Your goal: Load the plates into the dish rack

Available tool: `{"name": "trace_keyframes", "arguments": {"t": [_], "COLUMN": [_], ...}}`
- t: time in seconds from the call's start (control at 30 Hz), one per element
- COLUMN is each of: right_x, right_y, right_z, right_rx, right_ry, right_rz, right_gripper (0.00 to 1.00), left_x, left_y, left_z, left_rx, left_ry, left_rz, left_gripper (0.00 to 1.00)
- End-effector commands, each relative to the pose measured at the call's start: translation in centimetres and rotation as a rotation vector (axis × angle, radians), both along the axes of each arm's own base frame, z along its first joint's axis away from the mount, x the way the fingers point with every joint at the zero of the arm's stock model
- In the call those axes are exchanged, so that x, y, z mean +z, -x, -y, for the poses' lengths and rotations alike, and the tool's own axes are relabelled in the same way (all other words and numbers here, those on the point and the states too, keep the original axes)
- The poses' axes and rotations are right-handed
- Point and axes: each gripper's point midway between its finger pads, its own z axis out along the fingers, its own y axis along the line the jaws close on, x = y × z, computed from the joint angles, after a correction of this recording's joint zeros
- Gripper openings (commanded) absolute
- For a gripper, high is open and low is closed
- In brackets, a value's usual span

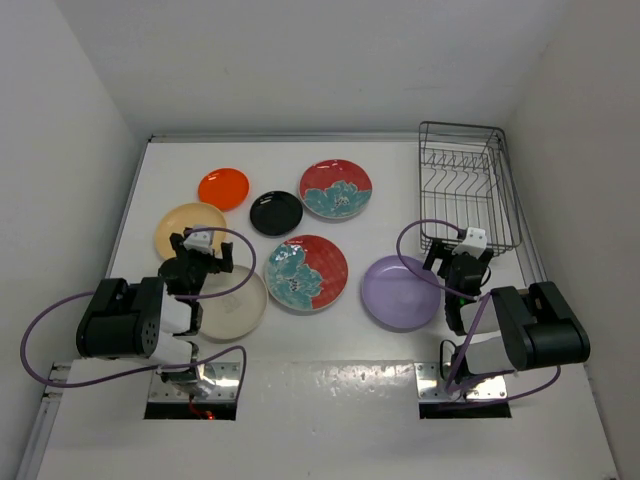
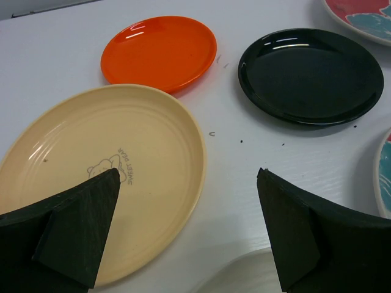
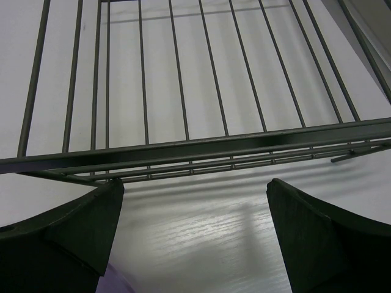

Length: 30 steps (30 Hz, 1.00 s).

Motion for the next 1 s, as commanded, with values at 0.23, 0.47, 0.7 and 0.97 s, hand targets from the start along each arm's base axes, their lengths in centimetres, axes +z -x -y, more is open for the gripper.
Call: {"name": "trace_keyframes", "arguments": {"t": [0.23,0.47,0.7,0.97], "right_x": [-0.2,-0.3,1.0,2.0], "right_y": [1.3,1.6,2.0,2.5], "right_z": [0.0,0.0,-0.3,-1.5], "right_rx": [0.001,-0.008,0.013,0.077], "right_ry": [-0.012,-0.014,0.020,0.023], "right_rz": [0.021,0.022,0.074,0.077], "right_gripper": [1.00,1.00,1.00,1.00], "left_x": [3.7,7.1,8.6,9.8], "left_y": [-2.1,-3.8,-4.2,-5.3], "left_z": [0.3,4.5,6.9,5.4], "left_rx": [-0.025,-0.262,-0.364,-0.217], "left_ry": [-0.021,-0.204,-0.254,-0.372], "left_rz": [0.051,-0.063,-0.209,-0.228], "left_gripper": [0.99,0.99,0.99,0.99]}}
